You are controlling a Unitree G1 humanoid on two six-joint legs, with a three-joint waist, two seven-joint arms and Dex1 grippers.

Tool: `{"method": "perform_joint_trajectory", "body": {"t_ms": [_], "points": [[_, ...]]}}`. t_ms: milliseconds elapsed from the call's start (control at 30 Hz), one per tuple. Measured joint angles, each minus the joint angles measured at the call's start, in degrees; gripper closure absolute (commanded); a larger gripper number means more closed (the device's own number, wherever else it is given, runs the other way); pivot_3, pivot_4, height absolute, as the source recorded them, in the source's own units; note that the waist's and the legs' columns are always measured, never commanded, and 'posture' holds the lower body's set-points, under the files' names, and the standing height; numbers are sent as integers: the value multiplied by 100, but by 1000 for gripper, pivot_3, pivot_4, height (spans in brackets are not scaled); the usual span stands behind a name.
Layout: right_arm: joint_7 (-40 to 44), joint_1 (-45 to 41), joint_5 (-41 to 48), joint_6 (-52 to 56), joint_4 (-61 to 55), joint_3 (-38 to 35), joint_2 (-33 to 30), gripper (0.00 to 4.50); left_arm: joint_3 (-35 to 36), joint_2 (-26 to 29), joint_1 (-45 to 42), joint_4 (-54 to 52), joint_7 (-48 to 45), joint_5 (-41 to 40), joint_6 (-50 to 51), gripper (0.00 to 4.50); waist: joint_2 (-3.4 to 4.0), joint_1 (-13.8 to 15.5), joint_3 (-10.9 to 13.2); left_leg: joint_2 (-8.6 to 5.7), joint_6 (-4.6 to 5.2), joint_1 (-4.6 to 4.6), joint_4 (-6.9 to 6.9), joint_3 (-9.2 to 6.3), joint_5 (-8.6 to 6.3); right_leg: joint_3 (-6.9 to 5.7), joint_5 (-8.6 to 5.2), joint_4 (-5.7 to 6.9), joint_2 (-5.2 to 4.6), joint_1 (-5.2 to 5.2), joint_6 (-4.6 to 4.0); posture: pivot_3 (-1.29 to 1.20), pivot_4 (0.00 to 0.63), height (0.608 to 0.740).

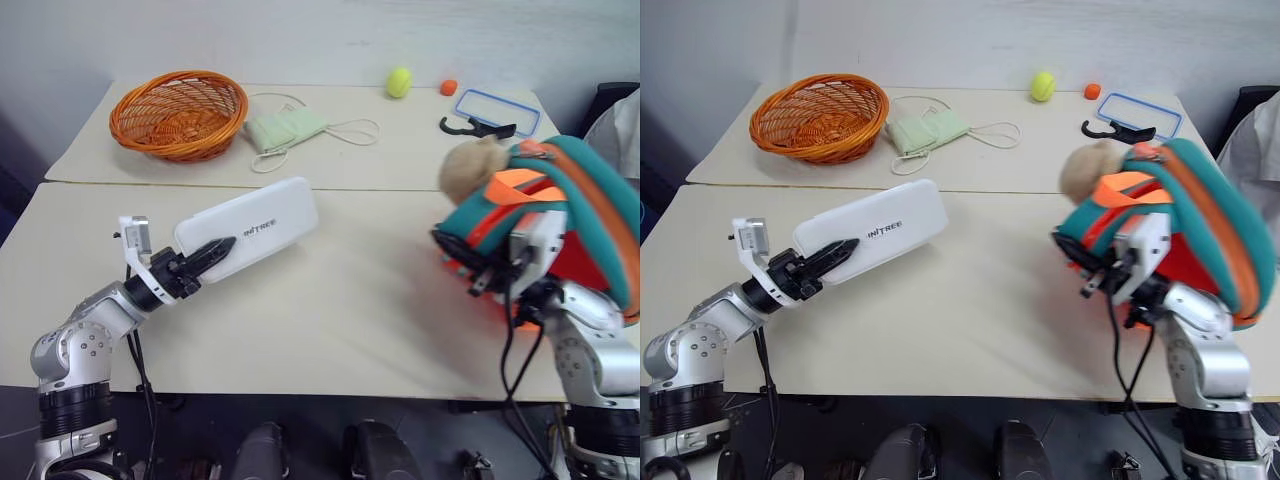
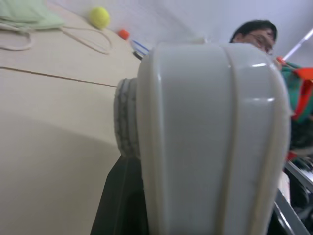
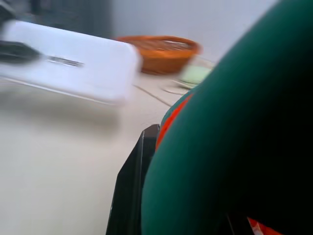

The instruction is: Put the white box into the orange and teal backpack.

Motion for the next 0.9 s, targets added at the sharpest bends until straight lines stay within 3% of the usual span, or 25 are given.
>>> {"method": "perform_joint_trajectory", "body": {"t_ms": [133,200,400,500,667,900], "points": [[263,-379,651,742,-698,730,128,4491,337,-3,-92,-20,315,-159,-26,3328,-5,13,3,1,-2,-4,-3,-10,-3,-8,0,-1,-2,-2,0,0,150,740],[369,-283,1391,1441,-1138,870,-116,4491,528,36,-32,-167,429,-368,81,3328,-6,18,3,1,6,-13,-2,-15,-10,-13,0,0,-7,1,0,0,150,740],[781,616,2463,2410,-1400,287,-1206,4491,736,333,590,-965,440,-878,480,3328,-17,37,7,-24,57,-26,21,-21,-43,-21,2,-36,-39,19,2,0,150,740],[810,674,2415,2463,-1096,-83,-1354,4491,948,567,658,-1332,467,-1365,673,3328,-35,23,9,-23,58,-24,23,-21,-43,-23,4,-40,-40,22,7,0,150,740],[770,463,2055,2340,-744,-110,-1306,4491,1140,950,742,-2159,688,-2826,1085,3328,-30,17,12,-18,35,-17,10,-21,-31,-23,4,-36,-31,19,7,0,150,740],[940,304,1623,2188,-480,120,-1138,4491,997,1356,818,-2415,563,-3161,1067,3328,-28,30,13,-18,35,-18,17,-19,-29,-19,4,-37,-27,21,7,0,150,740]]}}
